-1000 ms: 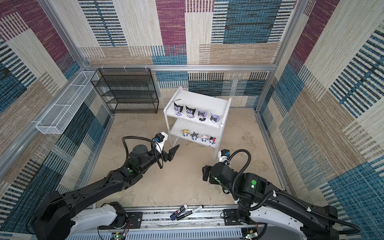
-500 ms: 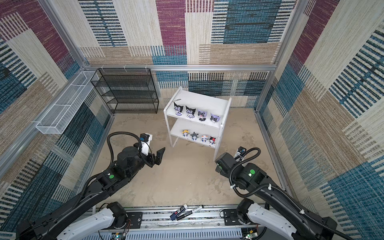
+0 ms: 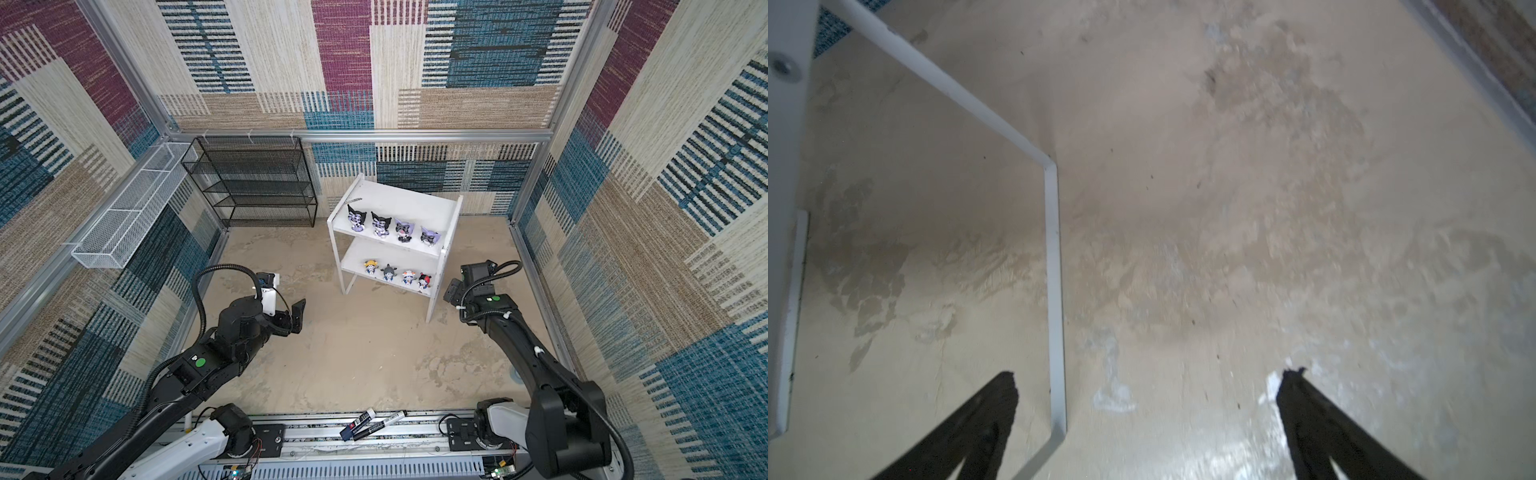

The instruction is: Place and organize the plastic toys onto the shelf

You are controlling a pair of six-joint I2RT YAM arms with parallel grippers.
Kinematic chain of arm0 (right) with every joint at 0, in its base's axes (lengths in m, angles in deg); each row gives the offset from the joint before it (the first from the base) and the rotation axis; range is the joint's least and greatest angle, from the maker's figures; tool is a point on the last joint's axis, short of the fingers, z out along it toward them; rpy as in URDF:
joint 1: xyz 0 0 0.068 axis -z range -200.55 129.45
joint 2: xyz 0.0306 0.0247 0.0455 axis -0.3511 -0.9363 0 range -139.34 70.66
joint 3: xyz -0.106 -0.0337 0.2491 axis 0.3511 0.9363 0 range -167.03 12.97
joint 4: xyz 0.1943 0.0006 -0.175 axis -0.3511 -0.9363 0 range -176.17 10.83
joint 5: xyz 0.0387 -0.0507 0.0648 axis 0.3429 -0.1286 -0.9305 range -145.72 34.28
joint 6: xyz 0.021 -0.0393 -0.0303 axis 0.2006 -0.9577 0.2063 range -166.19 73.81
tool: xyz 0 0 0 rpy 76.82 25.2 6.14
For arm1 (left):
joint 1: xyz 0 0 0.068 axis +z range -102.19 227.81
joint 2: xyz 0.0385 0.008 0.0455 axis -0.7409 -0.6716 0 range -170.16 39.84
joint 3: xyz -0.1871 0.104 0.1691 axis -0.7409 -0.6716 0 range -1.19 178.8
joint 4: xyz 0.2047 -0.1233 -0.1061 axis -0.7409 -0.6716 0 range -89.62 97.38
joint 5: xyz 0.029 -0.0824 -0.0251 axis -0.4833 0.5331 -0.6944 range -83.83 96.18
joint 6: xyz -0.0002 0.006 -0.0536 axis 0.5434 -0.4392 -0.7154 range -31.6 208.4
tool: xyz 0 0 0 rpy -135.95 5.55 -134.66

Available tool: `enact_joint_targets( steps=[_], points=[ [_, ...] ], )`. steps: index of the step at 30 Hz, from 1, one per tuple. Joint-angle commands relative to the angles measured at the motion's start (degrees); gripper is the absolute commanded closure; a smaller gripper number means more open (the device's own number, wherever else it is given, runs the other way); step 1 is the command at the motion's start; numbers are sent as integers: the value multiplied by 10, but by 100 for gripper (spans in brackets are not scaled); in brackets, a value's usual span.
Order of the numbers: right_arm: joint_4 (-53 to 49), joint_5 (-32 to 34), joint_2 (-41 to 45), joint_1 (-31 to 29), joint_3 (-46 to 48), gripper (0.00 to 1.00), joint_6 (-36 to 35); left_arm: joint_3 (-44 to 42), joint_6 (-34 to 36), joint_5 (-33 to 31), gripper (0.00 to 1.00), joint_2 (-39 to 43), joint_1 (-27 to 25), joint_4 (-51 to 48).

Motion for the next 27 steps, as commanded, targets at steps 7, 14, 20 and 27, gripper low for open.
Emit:
enact_joint_targets(
  steps=[7, 14, 20, 27],
  points=[
    [265, 7, -152, 69, 34, 0, -65, 15, 14, -20, 1, -37, 58, -47],
    [456, -5, -120, 71, 104, 0, -163, 14, 79, 67, 1, -144, 165, 13],
    [735, -16, -68, 71, 271, 0, -176, 15, 79, 103, 1, -223, 235, 67],
    [820, -53, -35, 71, 325, 0, -219, -36, 92, 52, 1, -254, 241, 178]
  ],
)
